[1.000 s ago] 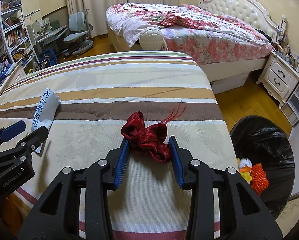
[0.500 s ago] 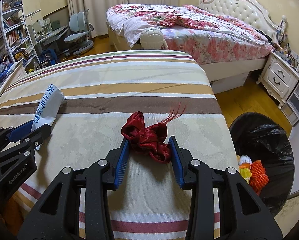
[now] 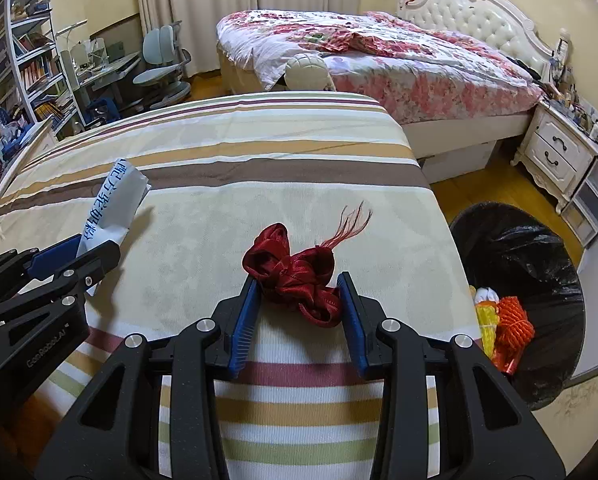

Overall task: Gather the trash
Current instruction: 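Carry the red net and white tube with both grippers over the black bin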

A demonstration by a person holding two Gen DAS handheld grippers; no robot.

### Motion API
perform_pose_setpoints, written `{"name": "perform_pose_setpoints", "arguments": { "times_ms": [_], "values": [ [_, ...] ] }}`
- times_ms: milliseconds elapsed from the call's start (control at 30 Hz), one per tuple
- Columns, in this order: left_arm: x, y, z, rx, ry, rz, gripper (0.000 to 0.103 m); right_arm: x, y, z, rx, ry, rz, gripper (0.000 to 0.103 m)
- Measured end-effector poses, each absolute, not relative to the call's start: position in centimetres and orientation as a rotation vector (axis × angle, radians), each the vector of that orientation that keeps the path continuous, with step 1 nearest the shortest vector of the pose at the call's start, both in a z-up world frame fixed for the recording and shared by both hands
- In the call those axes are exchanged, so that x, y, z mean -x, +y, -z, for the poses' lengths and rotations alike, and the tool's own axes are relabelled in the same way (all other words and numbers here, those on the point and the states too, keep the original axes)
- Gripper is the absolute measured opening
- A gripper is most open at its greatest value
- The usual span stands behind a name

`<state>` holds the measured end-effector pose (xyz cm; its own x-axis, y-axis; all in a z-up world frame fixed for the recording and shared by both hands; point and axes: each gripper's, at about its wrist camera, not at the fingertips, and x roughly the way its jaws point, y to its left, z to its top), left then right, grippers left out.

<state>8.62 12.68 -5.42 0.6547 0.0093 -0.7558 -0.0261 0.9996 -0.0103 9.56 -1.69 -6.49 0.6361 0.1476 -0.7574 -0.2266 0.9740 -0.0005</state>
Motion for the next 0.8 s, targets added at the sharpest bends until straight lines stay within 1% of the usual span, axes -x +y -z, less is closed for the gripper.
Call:
{"name": "perform_pose_setpoints", "arguments": {
  "times_ms": [800],
  "values": [
    [-4.4, 8.4, 4.7, 0.008, 0.805, 0.025, 0.038, -3.2, -5.9, 5.3, 0.049, 0.808, -0.174, 0.038]
  ]
}}
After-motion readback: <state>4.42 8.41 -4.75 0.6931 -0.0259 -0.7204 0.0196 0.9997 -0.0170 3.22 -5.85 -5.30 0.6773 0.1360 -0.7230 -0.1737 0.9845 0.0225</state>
